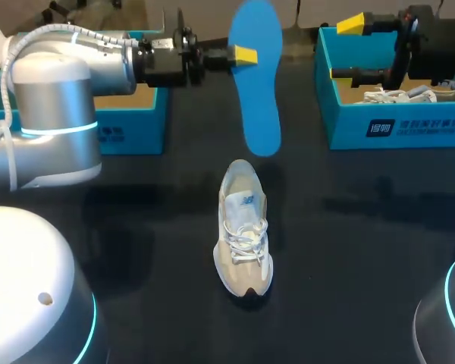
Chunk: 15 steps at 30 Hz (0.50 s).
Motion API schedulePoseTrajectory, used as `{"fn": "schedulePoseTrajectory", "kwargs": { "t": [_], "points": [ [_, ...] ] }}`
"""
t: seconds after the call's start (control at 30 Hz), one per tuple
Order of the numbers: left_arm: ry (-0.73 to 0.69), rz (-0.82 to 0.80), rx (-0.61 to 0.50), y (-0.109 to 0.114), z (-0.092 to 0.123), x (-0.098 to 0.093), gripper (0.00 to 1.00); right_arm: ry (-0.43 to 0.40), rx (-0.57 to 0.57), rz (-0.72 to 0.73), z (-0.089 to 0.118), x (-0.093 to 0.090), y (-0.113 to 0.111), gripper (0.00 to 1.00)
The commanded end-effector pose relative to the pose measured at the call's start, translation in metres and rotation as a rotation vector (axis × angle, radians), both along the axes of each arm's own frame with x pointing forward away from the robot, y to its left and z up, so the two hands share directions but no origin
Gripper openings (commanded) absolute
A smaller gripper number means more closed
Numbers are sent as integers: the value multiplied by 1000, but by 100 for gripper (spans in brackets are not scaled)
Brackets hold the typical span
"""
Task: Take the shoe out of the shoebox, open the shoe tongue, remove and reinsert the insole, then place the shoe into the shoebox
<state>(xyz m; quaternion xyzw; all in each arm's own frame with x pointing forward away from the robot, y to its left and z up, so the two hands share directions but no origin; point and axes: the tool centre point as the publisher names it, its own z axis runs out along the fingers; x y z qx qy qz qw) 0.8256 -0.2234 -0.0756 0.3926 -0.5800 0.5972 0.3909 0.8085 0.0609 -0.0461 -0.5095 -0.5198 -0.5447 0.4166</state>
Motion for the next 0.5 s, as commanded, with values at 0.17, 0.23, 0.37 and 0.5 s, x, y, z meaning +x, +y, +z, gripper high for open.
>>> {"fn": "schedulePoseTrajectory", "kwargs": {
  "t": [0.17, 0.23, 0.37, 0.5],
  "points": [
    [397, -22, -60, -5, -10, 7, 0, 22, -90, -30, 4, -1, 9, 100],
    [399, -25, -66, -6, -13, 8, 0, 29, -121, -40, 7, -3, 9, 100],
    [389, -23, -65, -6, -15, 9, 0, 42, -166, -53, 14, -5, 12, 100],
    [364, -25, -77, -7, -17, 12, 0, 74, -231, -49, 19, -6, 15, 100]
  ]
}}
